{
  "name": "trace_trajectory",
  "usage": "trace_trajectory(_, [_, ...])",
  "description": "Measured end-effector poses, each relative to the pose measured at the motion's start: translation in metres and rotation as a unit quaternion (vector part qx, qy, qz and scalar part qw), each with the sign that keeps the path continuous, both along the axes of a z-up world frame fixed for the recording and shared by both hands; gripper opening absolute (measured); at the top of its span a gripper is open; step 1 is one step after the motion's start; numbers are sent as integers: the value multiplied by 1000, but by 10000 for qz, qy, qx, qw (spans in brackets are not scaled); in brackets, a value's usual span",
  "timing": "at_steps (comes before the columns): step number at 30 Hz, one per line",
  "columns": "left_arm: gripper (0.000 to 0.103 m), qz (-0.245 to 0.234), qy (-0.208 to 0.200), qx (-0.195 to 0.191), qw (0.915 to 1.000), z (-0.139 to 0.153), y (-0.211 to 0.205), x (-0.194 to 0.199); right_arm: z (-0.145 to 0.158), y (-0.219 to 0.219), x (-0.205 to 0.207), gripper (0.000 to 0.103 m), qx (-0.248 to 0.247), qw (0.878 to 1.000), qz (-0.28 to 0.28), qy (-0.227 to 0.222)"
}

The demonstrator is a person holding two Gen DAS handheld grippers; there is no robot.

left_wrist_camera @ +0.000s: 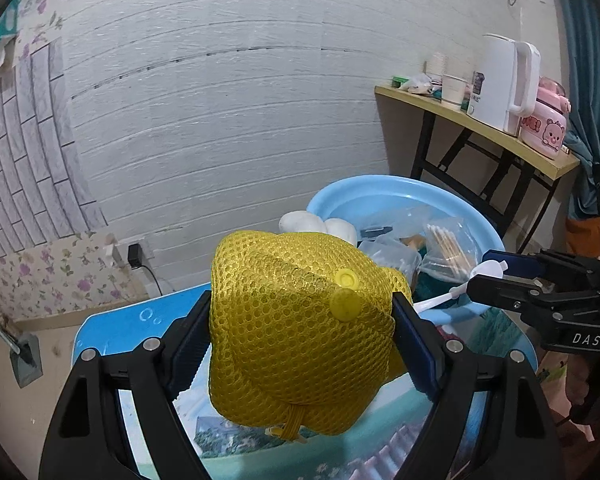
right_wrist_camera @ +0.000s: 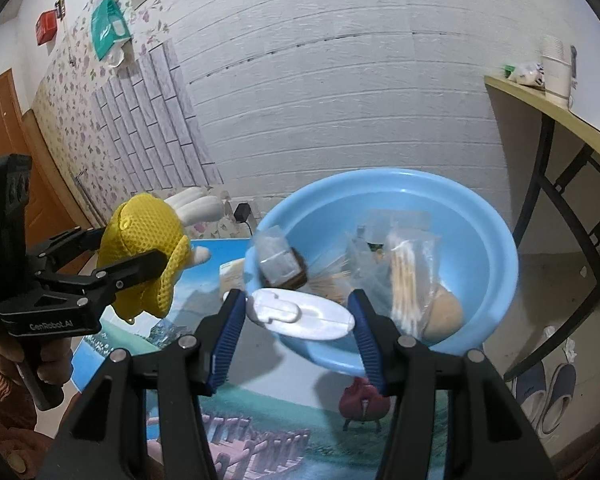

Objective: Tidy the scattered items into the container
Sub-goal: 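Carry the yellow mesh bag and white hook toward the blue basin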

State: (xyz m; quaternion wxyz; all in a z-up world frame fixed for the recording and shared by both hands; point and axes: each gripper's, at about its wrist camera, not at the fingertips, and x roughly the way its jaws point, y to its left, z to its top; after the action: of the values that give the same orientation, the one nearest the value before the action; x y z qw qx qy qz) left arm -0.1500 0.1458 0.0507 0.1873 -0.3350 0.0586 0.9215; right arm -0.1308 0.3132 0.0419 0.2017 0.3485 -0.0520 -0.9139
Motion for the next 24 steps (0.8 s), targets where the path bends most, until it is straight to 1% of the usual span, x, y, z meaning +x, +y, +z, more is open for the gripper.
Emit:
trace_trajectory(3, [83,-60,-24,-44,10000,-2,10,-7,-3,9,-7,52,-60,9999,-76,-38])
trace_trajectory(8, [83,-133,-81,-10,9999,-3,20,-17,-7,19,-16,52,-87,9998,-166,-45])
trace_trajectory(18, [84,-275,-130,-97,9995,-8,41,-34,-15,33,-34,52,-143,9993,-320,-122])
trace_trajectory(24, [84,-369,-115,-73,9992,-7,49,-44,-20,38,-42,52,-138,9991,-368,-152])
